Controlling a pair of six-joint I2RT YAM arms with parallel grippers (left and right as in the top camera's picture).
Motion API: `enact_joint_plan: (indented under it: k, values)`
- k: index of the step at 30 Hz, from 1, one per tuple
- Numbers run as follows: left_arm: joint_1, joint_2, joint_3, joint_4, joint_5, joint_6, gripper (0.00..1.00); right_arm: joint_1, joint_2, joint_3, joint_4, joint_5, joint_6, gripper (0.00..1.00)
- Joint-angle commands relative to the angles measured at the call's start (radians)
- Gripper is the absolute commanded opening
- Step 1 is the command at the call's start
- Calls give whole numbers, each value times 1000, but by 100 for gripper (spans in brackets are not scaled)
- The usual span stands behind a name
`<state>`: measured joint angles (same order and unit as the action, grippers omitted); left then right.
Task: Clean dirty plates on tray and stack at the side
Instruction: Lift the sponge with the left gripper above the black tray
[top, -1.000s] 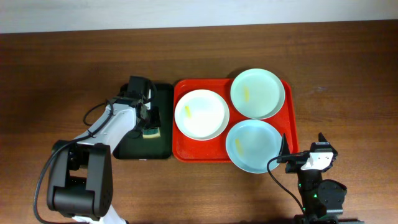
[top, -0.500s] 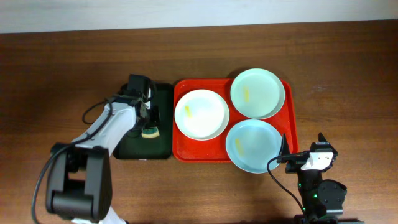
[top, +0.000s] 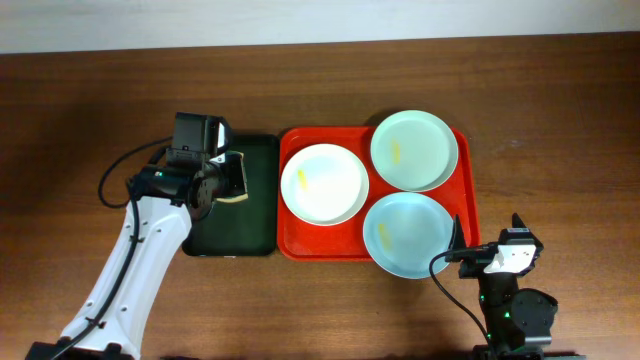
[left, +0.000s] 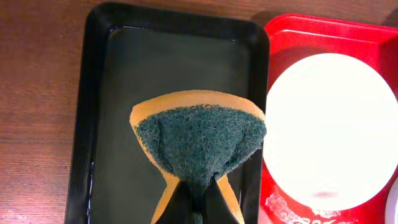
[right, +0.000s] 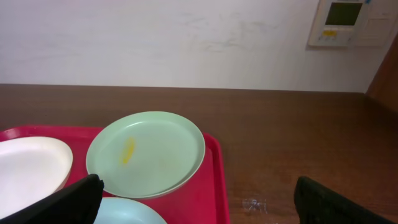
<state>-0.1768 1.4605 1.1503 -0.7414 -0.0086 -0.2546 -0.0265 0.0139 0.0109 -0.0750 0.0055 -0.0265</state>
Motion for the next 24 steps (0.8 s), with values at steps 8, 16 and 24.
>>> enact_joint_plan:
  k: [8,16,24]
  values:
    - [-2,-1,203,-151,-14,47,0,-8,-6,-5,-7,-2,0,99]
    - [-2,130,294,-240,-26,62,0,-8,-6,-5,-7,-2,0,99]
    - [-2,202,293,-237,-26,63,0,-8,-6,-5,-7,-2,0,98]
